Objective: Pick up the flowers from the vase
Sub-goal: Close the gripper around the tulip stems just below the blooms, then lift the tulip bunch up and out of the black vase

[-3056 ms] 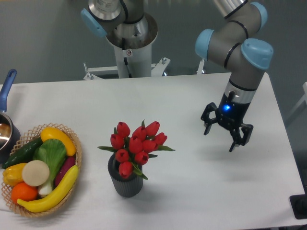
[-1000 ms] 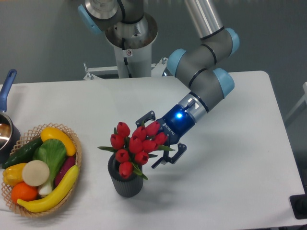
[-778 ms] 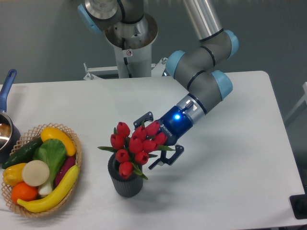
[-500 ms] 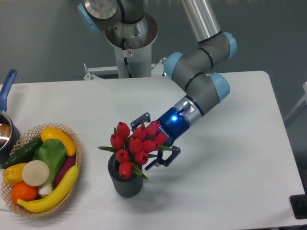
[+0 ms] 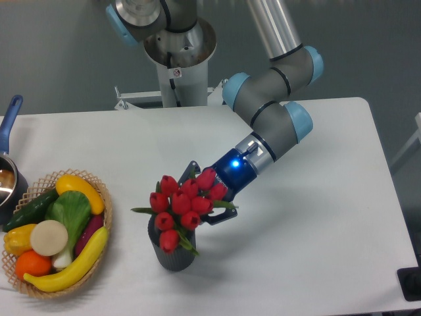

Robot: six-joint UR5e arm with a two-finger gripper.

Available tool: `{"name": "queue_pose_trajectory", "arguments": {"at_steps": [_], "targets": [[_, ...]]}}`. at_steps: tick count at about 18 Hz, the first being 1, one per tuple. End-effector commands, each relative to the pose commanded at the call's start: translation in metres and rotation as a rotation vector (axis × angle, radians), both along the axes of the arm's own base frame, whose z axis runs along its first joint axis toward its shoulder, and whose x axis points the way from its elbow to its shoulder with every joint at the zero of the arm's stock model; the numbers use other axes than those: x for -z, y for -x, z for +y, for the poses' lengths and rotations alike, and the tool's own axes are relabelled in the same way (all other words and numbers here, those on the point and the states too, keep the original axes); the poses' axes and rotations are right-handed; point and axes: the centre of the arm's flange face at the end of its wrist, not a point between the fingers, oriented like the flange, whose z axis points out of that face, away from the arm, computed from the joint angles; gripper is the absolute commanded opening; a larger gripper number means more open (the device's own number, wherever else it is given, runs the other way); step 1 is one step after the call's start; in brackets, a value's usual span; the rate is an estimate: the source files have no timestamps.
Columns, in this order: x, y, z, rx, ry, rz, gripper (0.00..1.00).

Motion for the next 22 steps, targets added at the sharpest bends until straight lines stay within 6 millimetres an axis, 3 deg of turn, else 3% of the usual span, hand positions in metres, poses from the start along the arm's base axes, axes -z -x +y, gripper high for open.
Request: {"name": "queue_pose_trajectory", "arguments": {"at_steps": [2,12,19,22], "targets": [[-0.001,0.001,-0.001,-0.002,-0.001,0.001,0.14],[-0.021,0.004,-0.004,-0.02,-0.041,-0.062,0.14],[-0.071,0.028,0.0,-0.074,0.011,-0.179,0.14],[-0.075,0.033,-0.004,-0.088,0.017,-0.195,0.14]]}}
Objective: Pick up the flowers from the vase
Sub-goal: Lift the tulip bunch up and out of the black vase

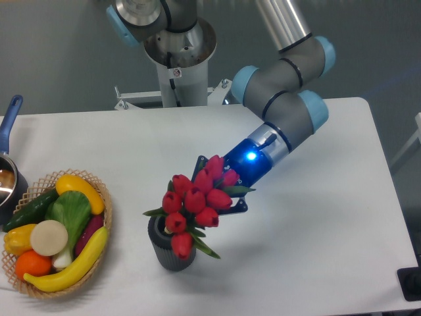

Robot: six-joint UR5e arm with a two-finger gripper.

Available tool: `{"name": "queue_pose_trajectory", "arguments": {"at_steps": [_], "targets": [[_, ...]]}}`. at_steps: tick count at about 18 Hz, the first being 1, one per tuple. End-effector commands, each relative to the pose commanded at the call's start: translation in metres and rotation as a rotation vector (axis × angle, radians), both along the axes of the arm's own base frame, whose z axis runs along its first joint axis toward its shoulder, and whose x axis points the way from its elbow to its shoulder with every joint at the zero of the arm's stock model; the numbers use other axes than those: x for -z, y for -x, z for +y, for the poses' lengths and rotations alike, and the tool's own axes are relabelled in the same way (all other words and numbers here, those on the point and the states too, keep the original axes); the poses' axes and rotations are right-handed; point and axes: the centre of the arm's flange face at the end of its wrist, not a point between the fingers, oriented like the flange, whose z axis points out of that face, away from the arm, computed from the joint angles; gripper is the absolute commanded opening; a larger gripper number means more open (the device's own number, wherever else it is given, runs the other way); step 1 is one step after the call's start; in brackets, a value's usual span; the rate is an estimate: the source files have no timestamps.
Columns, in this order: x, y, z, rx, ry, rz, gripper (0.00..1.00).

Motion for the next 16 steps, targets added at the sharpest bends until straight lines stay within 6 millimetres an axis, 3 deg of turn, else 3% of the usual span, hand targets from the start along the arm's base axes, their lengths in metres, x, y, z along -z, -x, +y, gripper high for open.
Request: {"name": "queue_pose_trajectory", "arguments": {"at_steps": [16], "targets": [[-0.065,0.02,-0.019,-0.067,0.008,-0.084,0.14]]}}
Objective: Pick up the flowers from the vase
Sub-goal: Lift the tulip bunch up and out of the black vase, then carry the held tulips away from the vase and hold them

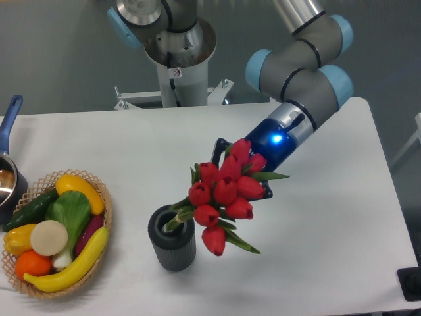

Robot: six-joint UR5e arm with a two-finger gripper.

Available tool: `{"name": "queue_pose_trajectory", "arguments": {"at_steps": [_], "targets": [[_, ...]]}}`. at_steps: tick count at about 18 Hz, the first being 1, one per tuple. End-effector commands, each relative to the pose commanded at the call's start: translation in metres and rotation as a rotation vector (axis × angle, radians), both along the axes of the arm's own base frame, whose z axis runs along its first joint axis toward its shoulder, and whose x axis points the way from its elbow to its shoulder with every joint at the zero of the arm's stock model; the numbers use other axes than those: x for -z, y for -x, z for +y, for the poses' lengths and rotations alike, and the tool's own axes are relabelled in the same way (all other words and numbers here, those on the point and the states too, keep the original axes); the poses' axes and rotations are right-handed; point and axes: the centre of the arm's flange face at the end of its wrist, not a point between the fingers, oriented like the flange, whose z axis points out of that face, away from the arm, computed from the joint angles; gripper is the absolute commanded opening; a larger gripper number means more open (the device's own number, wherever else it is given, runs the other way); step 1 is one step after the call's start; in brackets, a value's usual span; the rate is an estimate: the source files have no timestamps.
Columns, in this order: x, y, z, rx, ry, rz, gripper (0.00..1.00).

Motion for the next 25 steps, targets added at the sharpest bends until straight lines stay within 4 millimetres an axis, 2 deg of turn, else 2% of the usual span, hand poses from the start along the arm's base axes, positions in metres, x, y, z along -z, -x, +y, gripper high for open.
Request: {"name": "queue_pose_trajectory", "arguments": {"at_steps": [6,14,20,25], "targets": [[-0.013,0.008,-0.015,-0.029,-0.009,0.016,0.14],[-0.047,0.023,-0.028,-0.051,-0.04,-0.05,0.14],[-0.048,0.024,-0.029,-0.05,-0.046,-0.057,0.14],[-0.061,0.042,-0.043,-0.08,-0.064,-0.008,0.14]]}}
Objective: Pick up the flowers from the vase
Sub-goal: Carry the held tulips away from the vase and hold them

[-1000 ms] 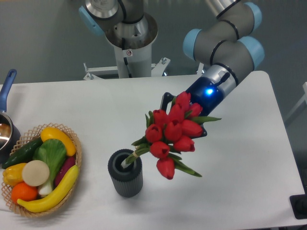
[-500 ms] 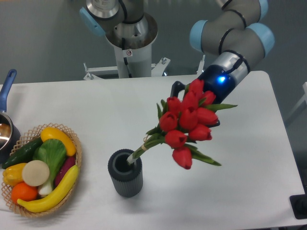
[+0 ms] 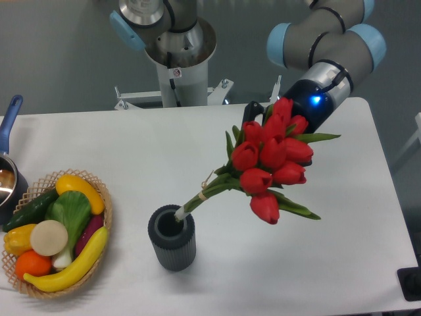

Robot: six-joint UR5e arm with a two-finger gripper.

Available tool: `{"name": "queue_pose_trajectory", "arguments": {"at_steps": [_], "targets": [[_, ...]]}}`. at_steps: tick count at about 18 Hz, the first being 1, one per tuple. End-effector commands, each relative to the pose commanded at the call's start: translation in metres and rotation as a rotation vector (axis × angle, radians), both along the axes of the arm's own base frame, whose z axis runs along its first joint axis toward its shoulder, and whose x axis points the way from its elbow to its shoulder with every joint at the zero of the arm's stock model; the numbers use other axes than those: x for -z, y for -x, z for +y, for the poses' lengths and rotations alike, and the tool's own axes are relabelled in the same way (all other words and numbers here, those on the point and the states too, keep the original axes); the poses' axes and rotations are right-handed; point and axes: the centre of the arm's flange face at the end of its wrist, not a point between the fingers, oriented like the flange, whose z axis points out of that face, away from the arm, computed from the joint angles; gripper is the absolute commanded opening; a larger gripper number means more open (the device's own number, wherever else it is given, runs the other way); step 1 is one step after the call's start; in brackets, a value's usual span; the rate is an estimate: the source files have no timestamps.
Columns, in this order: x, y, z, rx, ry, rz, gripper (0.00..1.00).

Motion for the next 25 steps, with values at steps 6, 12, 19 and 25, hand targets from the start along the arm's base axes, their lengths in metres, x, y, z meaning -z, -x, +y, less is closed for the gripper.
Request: {"name": "queue_pose_trajectory", "arguments": {"at_steps": [6,12,19,25], "targets": [[-0.004,0.032,-0.031,-0.073,0.002,0.133,0.14],[0.018,0.048,-0.036,-0.118,0.099,0.246,0.14],[0.035,0.061,-0.041,-0.192,0.324,0.366,0.14],[0.052,0.068,-0.048,-0.222,0.461,0.428,0.14]]}}
